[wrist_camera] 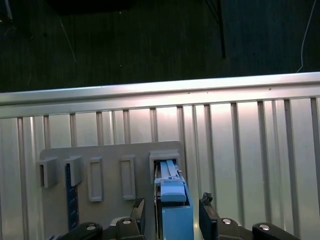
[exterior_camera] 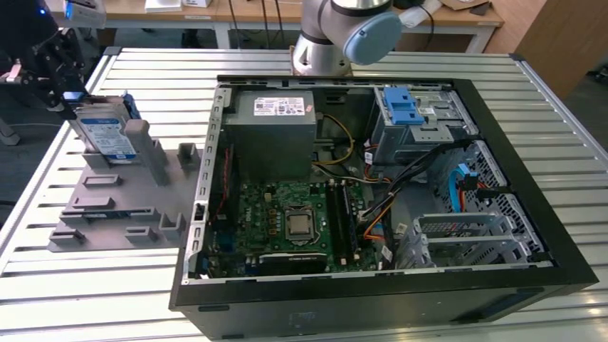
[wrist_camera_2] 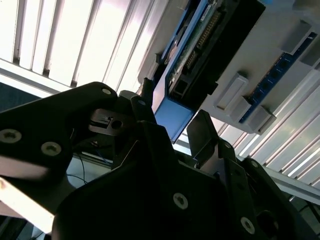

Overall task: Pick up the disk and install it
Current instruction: 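Pick up the disk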

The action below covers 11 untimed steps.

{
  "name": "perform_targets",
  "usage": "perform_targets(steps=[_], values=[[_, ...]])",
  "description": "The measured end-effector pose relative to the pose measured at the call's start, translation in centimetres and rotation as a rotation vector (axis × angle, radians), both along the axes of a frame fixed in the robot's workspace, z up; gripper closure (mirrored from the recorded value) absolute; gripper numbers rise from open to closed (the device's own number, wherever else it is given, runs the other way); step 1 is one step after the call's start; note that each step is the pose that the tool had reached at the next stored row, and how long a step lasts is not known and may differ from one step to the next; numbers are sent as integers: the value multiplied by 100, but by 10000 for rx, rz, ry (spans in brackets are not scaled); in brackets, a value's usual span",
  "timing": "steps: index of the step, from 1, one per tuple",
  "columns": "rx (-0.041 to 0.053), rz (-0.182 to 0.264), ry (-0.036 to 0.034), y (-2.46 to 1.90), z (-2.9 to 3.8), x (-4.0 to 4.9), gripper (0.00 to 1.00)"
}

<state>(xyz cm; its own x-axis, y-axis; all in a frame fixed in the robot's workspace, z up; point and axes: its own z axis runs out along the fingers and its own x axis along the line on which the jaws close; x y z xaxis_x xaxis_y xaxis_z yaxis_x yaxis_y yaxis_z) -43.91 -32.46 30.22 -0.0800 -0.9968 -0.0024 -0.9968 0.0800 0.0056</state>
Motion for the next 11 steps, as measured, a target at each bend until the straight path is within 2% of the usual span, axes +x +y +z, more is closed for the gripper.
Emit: perform_targets(steps=[4,8,11], values=[[-3,22,-31,2,-64,-1,45],[-17,42,-149,2,-83,-12,45],[-17,44,-189,2,-92,-20,45]])
